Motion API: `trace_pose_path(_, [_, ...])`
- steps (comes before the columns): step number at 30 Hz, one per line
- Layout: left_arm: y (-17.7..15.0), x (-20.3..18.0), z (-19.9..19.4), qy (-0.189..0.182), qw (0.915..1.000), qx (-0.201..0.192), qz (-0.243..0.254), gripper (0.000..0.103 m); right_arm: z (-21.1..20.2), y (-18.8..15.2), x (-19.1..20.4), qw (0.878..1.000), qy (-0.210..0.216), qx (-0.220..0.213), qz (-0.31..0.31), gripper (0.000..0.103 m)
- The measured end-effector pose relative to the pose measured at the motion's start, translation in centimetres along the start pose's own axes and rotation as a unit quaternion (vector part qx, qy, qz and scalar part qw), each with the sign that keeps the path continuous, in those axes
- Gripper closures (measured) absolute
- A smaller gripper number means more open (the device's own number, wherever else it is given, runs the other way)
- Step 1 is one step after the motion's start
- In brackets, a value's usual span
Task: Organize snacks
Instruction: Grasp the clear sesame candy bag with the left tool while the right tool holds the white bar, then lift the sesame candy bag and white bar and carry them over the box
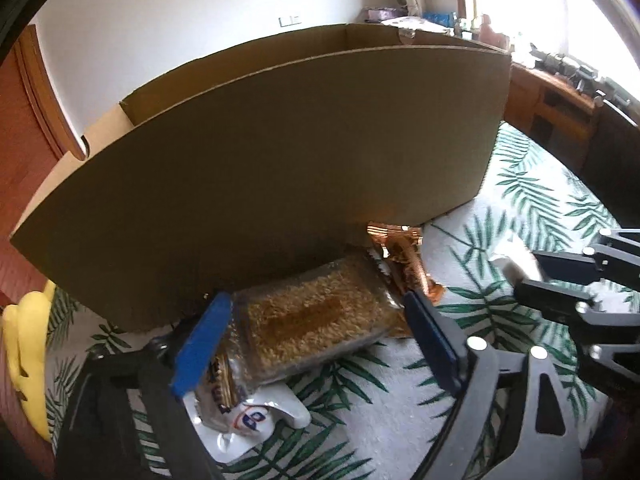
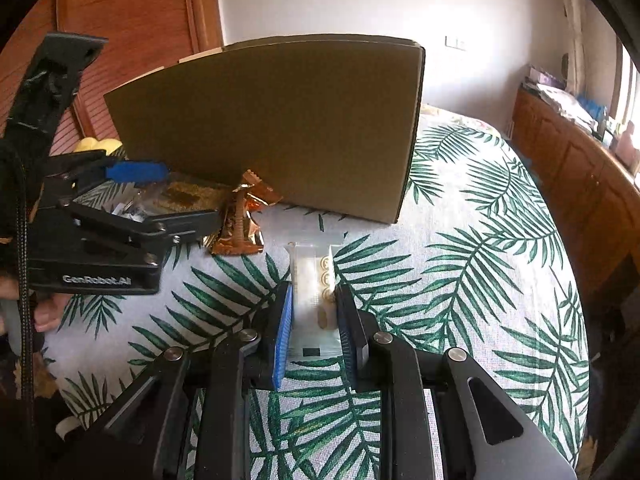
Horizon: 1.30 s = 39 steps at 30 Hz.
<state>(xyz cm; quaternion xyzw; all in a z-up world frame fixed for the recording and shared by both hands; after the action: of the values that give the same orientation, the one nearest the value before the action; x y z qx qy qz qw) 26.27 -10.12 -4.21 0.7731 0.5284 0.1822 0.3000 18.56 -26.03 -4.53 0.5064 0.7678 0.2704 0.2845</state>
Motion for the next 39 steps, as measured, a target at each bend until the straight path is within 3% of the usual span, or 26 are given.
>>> trace_pose_path(18, [-0.3,2.3,0.3,-0.007,0.9982,0.004,-0.059,0.002,-0.6,-0.2,0.4,1.0,-0.001,-0.008,-0.002,0.083])
trace_pose_path(23, [-0.5,3.8,1.3,-0.046,0.9934,0.015,-0.104,0.0,-0.6,-0.3,0.5,1.0,-0.003,-0.009,-0.004,0.083])
trace_pose_path(27, [-0.9,4.1,1.4,-0.045,0.9944,0.014,-0.094,0.0,-0.6,-0.3,0.5,1.0,-0.002,-0.01,-0.002,0.083])
trace_pose_path(32, [-1.4,3.8,-0.2,-0.052,0.995,-0.005,-0.085,0.02,-0.6,-0.2,0.5,1.0,-0.002,-0.012,-0.001,0.083])
trace_pose_path(35, [-1.8,3.4,-1.2,-0.041,0.9969,-0.015,-0.066,0.025,-0.7,-0.3,0.5,1.0,-0.002,-0.012,-0.001,0.083])
trace_pose_path(39, [-2.8,3.1,-2.7,-0.055,0.9966,-0.027,-0.055,0.025,-0.7,-0.3,0.5,1.0,-0.002,-0.014,0.0,0.083])
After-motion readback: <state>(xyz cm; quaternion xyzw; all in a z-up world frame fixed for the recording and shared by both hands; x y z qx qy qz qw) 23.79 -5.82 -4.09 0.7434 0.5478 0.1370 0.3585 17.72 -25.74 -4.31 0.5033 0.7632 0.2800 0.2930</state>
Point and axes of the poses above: each gripper's, at about its wrist camera, not at the fingertips, and z roughly the way its jaws point, x to its left, y to its top, the point moved 3 cm from there along z, roughly the way its jaws point, and after that the axes turned 14 degrees about -y, right-handed, at the moved point
